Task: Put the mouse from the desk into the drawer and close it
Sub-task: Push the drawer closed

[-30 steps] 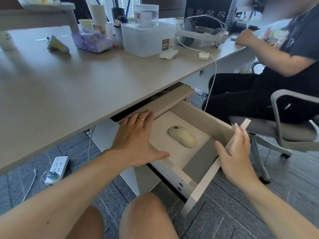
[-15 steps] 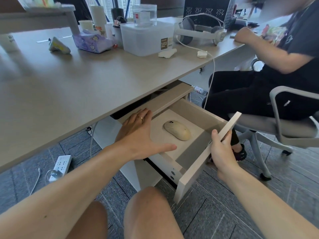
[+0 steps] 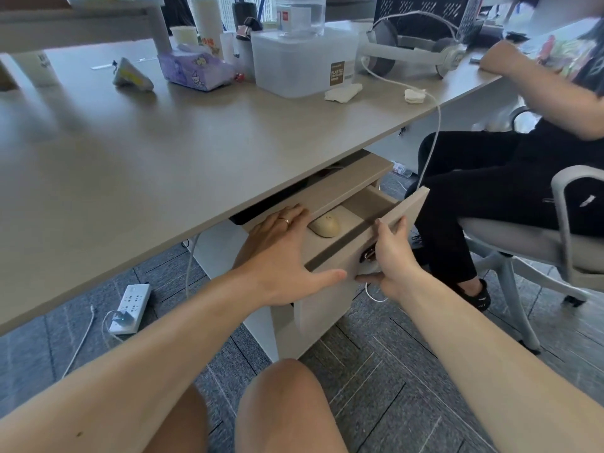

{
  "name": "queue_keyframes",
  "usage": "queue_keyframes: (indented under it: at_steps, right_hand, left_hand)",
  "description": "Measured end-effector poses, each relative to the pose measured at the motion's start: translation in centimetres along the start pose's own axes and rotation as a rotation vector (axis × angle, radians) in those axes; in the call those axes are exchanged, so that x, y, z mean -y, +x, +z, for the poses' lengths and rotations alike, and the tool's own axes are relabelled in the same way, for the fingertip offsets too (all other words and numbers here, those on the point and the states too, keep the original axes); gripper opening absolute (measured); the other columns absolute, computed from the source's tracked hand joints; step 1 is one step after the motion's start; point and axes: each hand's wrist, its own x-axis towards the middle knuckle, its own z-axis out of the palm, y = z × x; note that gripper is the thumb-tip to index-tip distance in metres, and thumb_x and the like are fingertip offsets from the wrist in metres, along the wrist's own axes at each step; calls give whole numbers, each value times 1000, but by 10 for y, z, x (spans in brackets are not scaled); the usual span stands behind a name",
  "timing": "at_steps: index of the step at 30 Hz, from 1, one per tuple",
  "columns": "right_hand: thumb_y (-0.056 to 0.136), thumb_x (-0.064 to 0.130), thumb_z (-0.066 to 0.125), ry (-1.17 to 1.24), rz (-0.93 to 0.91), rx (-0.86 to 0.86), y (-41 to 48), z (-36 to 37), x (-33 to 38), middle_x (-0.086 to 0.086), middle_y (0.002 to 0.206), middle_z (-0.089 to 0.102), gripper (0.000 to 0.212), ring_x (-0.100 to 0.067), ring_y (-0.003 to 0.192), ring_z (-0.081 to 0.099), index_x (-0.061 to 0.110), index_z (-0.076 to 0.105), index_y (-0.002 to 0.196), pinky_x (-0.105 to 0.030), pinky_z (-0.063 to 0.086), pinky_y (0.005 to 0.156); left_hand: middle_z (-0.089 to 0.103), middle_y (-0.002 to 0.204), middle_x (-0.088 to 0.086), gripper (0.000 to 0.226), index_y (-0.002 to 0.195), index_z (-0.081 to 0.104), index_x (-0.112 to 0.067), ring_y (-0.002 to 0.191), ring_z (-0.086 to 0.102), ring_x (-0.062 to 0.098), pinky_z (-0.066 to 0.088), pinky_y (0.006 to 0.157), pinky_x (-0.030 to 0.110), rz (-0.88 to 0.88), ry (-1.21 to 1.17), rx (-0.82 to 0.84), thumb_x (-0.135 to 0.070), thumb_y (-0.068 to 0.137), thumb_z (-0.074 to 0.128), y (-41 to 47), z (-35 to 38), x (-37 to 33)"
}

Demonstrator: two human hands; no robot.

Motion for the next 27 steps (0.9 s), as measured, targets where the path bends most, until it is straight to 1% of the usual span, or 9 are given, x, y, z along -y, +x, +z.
queue_keyframes:
  at_steps: [3,7,9,11,14,18,20,23,27]
  right_hand:
    - [103,41,41,-3,6,1,5,14,4,3,159,32,65,-28,125,42,48,5,157,-69,52,87]
    - [103,43,41,22,-6,37,11,25,3,3,161,31,69,-22,115,40,47,-1,158,-66,51,91]
    - [103,44,39,52,11,60,14,30,2,5,163,26,66,-26,125,40,47,2,158,-67,51,90]
    - [104,43,37,82,49,85,17,35,1,5,164,24,61,-31,142,34,47,9,157,-68,52,88]
    - [103,36,35,90,63,114,18,43,-2,7,160,30,53,-30,144,32,48,23,153,-67,55,81]
    - [104,28,36,85,81,106,18,52,0,9,162,27,61,-28,144,32,51,11,156,-63,56,84]
    - [105,27,36,85,85,108,20,55,1,8,163,27,65,-29,141,35,50,6,156,-63,56,85]
    - [105,22,35,78,56,121,23,58,0,10,158,32,65,-22,121,40,50,7,156,-63,56,85]
    - [104,17,32,68,23,119,24,61,0,9,131,41,54,-23,113,42,44,25,151,-63,56,86]
  left_hand:
    - [19,166,-4,101,157,21,-21,151,15,15,18,123,38,42,18,-45,-69,77,60,3,5,6]
    - [28,163,1,76,153,29,-16,149,22,19,23,120,41,90,44,-108,-40,89,62,6,12,12]
    - [35,160,2,67,150,35,-16,146,29,21,28,118,42,112,38,-145,-28,90,62,7,14,15]
    - [36,159,3,66,150,36,-15,145,31,22,29,118,42,123,38,-158,-19,90,60,8,16,19]
    - [36,160,4,70,152,35,-13,146,31,22,28,118,41,133,39,-160,-7,86,58,9,17,23]
    - [35,160,4,79,153,34,-13,146,31,22,28,117,39,146,39,-165,5,79,56,8,15,21]
    - [33,161,3,81,153,32,-14,147,28,21,27,118,38,143,42,-168,8,78,55,7,15,20]
    - [39,159,3,77,151,38,-13,145,34,22,29,115,37,136,46,-218,10,79,53,7,16,20]
    - [46,154,5,74,147,45,-11,141,40,25,32,112,38,130,45,-264,7,75,45,7,20,20]
